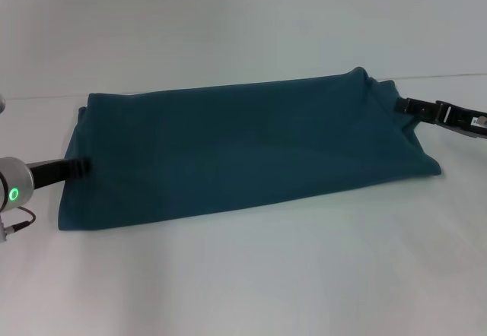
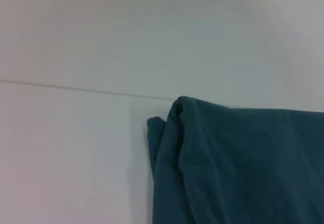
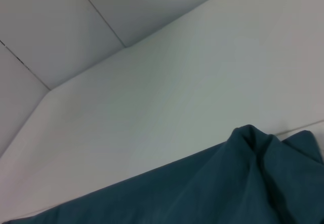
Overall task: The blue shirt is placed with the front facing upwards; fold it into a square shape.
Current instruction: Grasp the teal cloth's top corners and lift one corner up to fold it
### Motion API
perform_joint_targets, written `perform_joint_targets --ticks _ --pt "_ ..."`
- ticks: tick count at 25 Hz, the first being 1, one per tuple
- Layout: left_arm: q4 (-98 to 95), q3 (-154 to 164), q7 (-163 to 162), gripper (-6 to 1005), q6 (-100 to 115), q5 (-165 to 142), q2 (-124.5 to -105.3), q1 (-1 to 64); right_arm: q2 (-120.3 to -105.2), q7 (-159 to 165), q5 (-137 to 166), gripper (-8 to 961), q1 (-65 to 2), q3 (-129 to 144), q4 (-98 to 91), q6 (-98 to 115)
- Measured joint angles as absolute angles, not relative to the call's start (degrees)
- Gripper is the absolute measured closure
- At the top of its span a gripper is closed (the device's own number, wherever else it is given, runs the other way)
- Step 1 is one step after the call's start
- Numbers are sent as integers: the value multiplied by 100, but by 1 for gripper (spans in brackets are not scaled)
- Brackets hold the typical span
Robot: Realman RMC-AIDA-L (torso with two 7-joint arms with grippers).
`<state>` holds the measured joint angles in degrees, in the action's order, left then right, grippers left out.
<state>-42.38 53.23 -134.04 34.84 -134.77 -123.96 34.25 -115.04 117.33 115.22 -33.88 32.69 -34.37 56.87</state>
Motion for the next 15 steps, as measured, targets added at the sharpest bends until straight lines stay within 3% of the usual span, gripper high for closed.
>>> perform_joint_targets --ticks 11,15 --pt "-4443 5325 -13365 999 3844 -13432 -12395 3403 -11496 11743 11522 146 -3404 3270 -3447 5687" --pt "-4633 5370 -13354 999 4086 -13237 -12409 3427 -11496 11732 11522 146 -3393 3270 -3435 5686"
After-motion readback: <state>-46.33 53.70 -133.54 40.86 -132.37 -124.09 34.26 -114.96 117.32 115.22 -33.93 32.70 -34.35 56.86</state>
